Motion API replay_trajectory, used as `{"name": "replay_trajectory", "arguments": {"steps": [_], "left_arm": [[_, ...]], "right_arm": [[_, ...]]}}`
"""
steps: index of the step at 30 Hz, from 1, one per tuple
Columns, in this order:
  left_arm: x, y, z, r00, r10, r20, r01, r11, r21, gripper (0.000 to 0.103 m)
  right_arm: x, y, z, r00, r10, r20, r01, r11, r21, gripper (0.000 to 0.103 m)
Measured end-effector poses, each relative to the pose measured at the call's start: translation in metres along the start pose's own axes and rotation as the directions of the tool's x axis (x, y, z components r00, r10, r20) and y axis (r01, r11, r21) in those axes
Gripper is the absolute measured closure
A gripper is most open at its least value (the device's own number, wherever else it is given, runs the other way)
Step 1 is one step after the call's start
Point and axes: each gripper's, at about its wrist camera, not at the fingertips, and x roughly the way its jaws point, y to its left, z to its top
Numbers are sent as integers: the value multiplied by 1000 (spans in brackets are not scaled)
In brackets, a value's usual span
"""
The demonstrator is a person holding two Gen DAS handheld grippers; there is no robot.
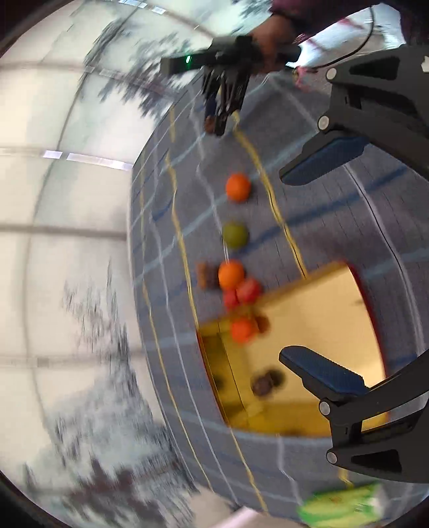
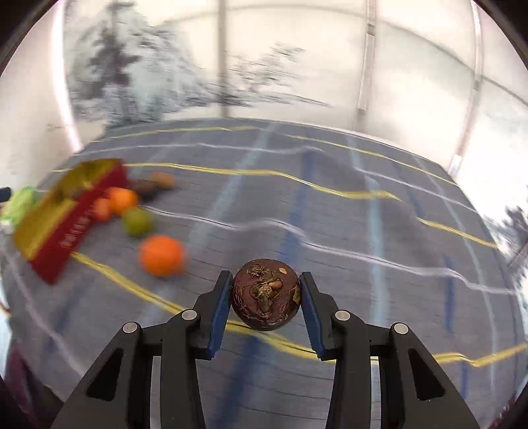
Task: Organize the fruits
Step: 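Grasp a dark brown round fruit with the right gripper and lift it, then grasp a mandarin with the left gripper while the right gripper holds the brown fruit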
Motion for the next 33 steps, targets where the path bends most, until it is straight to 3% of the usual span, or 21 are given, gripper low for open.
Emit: {"name": "replay_trajectory", "arguments": {"steps": [3,8,11,13,16,20,23,26,29,33], "left_arm": [[29,-25,19,998,-52,-39,54,997,61,7],[74,-51,40,987,-114,-110,126,985,117,12],[100,-56,52,984,-87,-156,106,987,121,21],[119,-52,60,974,-92,-205,109,991,73,37],[137,-43,64,965,-78,-249,86,996,20,45],[142,-46,65,968,-79,-237,81,997,-1,46],[148,-43,68,973,-20,-230,18,1000,-12,45],[144,-44,70,973,-74,-220,65,997,-48,47],[134,-65,70,972,-139,-187,142,990,4,41],[150,-92,64,965,-105,-240,135,985,110,41]], "right_arm": [[14,-25,-6,997,-74,-38,76,997,35,61],[28,-46,-13,996,-65,-55,71,990,122,61],[32,-49,-18,997,-40,-64,50,988,148,61],[29,-50,-20,998,-29,-47,35,989,147,61],[32,-48,-21,998,-11,-55,19,991,135,61],[30,-43,-22,999,-2,-44,7,994,113,61],[28,-42,-23,999,7,-36,-3,994,110,61],[27,-43,-23,999,17,-29,-13,993,116,61],[28,-43,-23,999,18,-29,-15,993,119,61],[27,-44,-23,999,21,-27,-18,993,119,61]]}}
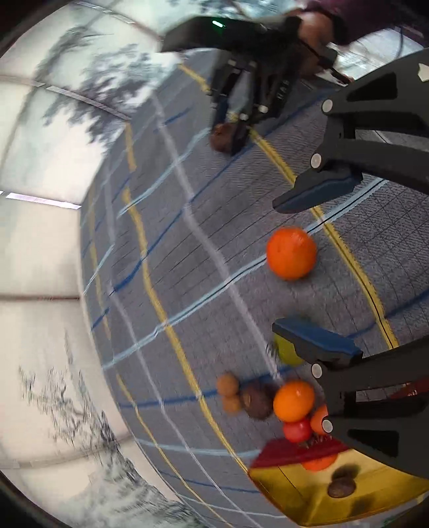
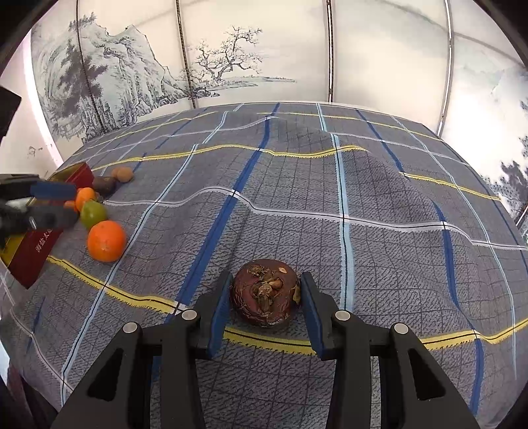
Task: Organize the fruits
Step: 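Grasp a mandarin with the left gripper while the right gripper holds the brown fruit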
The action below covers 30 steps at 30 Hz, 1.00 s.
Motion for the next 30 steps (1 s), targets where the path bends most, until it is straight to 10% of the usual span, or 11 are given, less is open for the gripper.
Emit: {"name": "replay_trajectory", "arguments": {"steps": [12,30], "left_arm": [[43,-17,-14,999,-8,-42,8,1000,-8,67],[-111,17,-96,986,52,158,-6,960,-279,67]], "right_arm": [[2,0,1,1000,-1,-14,1,1000,2,61],[8,10,3,998,-59,-30,57,997,-50,61]]}}
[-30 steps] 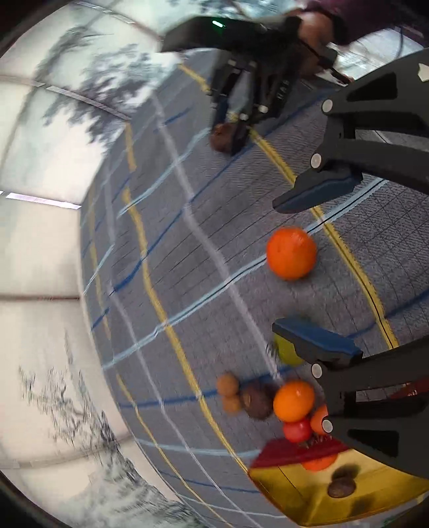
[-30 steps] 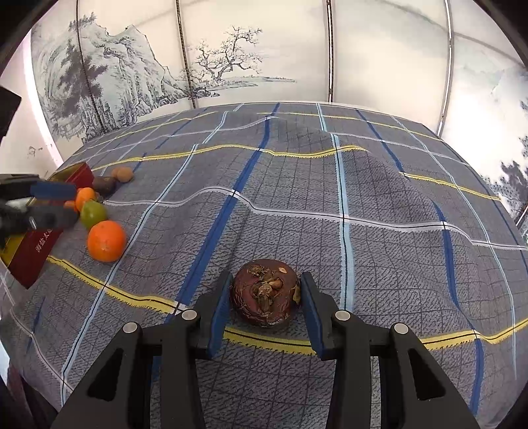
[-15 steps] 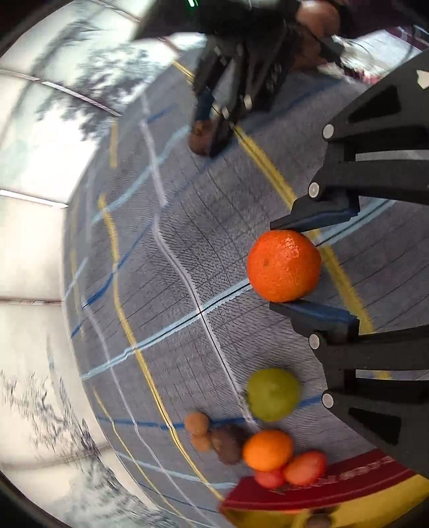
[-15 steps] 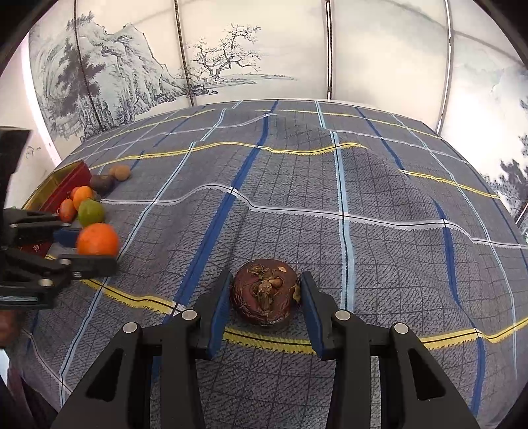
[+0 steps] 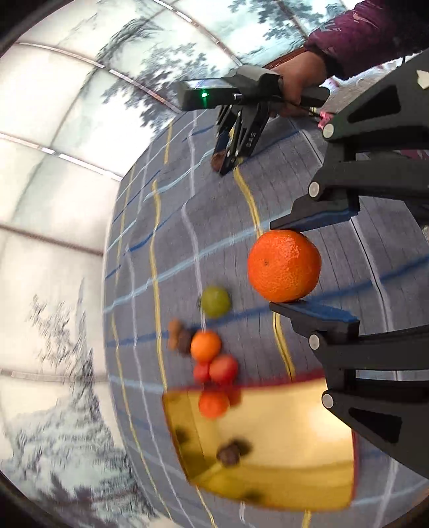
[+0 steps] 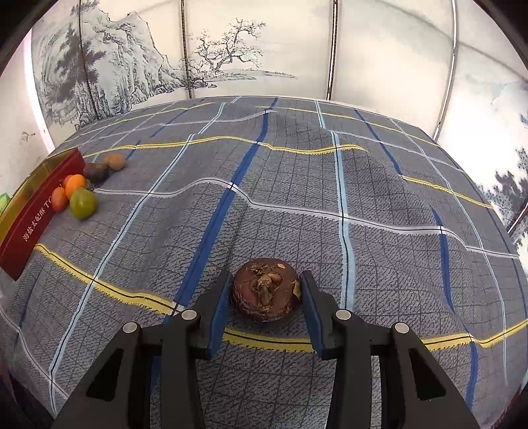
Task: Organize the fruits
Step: 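Grasp a mandarin with the left gripper while the right gripper holds the brown fruit, then lower the mandarin into the gold tin with the left gripper and release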
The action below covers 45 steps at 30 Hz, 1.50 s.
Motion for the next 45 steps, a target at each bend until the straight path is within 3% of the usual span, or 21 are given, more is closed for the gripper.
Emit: {"name": "replay_trajectory", "arguments": {"steps": [8,14,25,36,45], "left_arm": [[-42,47,-3,985,148,86,-145,989,-43,67],[-47,66,-10,967,232,104,-229,973,-43,67],[-39,88,-12,946,306,106,-304,952,-33,67],[-13,116,-11,933,355,63,-353,935,-41,66],[8,145,-3,911,410,40,-409,912,-34,66]], "right_arm": [[3,-1,2,1000,-5,-10,5,1000,2,61],[5,-3,5,1000,-13,-24,14,999,28,61],[13,-1,18,996,-53,-71,59,995,76,60],[16,2,19,996,-79,-41,83,991,109,60],[17,1,19,996,-78,-40,82,991,110,60]]}}
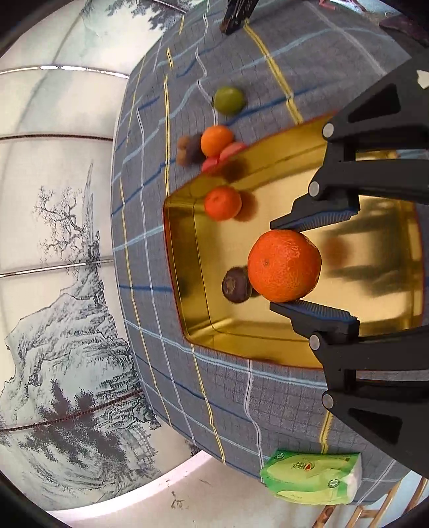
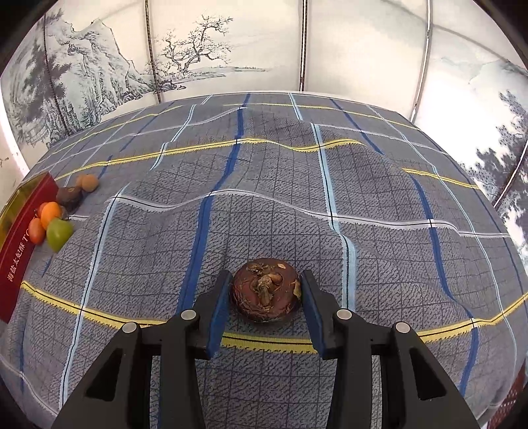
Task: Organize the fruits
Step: 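Lower the mandarin into the gold tin with the left gripper and release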
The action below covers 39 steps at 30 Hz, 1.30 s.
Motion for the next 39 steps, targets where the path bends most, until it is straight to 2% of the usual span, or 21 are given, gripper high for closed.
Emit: {"name": "replay_trajectory", "arguments": {"steps": [11,22,30,39], "left_arm": [[34,19,11,998,44,-39,-43,999,11,66],[44,26,14,996,74,-46,-72,997,33,66],[48,28,14,996,86,-35,-84,995,53,65],[41,24,14,995,101,14,-102,991,85,64]], "right_arm": [[0,1,0,1000,-9,3,9,1000,-6,60],[-1,1,-1,1000,-8,3,8,1000,-5,60],[-1,1,0,1000,-9,4,9,1000,-6,60],[0,2,-1,1000,-11,4,11,1000,-8,60]]}}
